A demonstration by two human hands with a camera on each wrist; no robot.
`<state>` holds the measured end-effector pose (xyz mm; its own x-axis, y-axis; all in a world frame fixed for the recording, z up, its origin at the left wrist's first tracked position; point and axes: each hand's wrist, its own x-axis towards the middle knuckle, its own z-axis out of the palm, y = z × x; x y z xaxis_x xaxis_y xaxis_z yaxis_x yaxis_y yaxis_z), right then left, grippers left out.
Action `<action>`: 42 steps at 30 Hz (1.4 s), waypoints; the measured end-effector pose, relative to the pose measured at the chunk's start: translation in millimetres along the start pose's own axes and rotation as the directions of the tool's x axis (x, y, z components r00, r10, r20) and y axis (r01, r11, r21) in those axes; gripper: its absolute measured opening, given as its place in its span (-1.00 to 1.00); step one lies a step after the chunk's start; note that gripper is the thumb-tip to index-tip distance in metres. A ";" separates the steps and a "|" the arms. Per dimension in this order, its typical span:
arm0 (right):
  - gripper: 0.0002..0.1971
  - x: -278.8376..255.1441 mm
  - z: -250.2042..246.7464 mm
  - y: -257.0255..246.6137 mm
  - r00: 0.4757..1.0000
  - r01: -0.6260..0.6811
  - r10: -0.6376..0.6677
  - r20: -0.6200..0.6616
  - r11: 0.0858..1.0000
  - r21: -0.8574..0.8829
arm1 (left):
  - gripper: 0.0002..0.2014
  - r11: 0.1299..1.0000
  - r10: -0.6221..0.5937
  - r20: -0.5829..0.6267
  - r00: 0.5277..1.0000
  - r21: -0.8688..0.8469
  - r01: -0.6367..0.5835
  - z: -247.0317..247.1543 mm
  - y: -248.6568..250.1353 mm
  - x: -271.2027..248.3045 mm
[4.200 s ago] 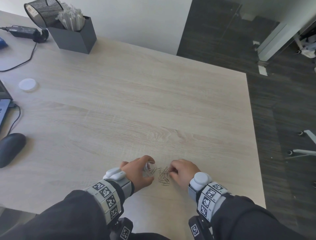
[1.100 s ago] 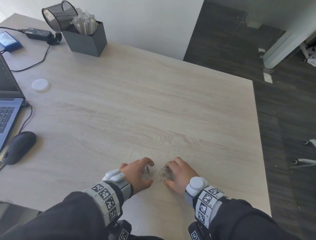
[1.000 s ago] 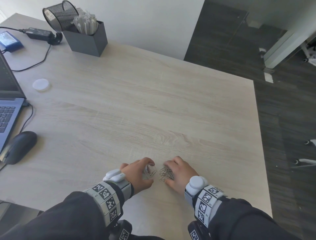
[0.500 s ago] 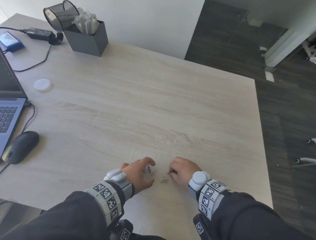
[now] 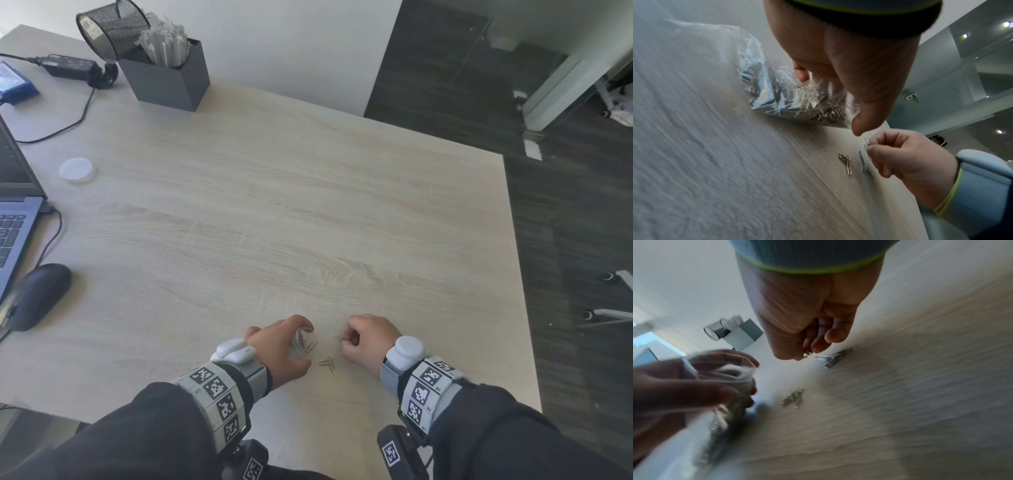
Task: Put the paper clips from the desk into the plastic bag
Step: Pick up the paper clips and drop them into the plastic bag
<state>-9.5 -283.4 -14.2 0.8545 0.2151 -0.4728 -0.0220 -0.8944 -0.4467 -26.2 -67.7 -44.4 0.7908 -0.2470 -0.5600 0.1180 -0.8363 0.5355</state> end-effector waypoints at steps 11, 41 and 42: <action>-0.94 -2.2 -4.2 -26.5 0.973 0.224 -0.211 -0.090 0.960 0.170 | -0.47 0.999 0.040 0.016 0.999 0.026 -0.040 -5.3 12.0 -3.5; -0.88 7.4 -10.9 29.9 0.990 -0.138 0.132 -0.053 0.982 -0.129 | -0.48 0.998 -0.055 -0.033 0.998 -0.009 0.055 -4.4 -0.4 2.1; -0.87 8.1 -9.4 26.7 0.992 -0.123 0.117 -0.055 0.985 -0.121 | -0.49 0.999 -0.052 -0.033 0.998 -0.009 0.052 -4.9 0.0 1.6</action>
<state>1.8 -309.2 -22.8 0.8730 0.0872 -0.4798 -0.0640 -0.9549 -0.2899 -22.0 -65.6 -42.3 0.8032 -0.1865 -0.5658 0.1641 -0.8437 0.5111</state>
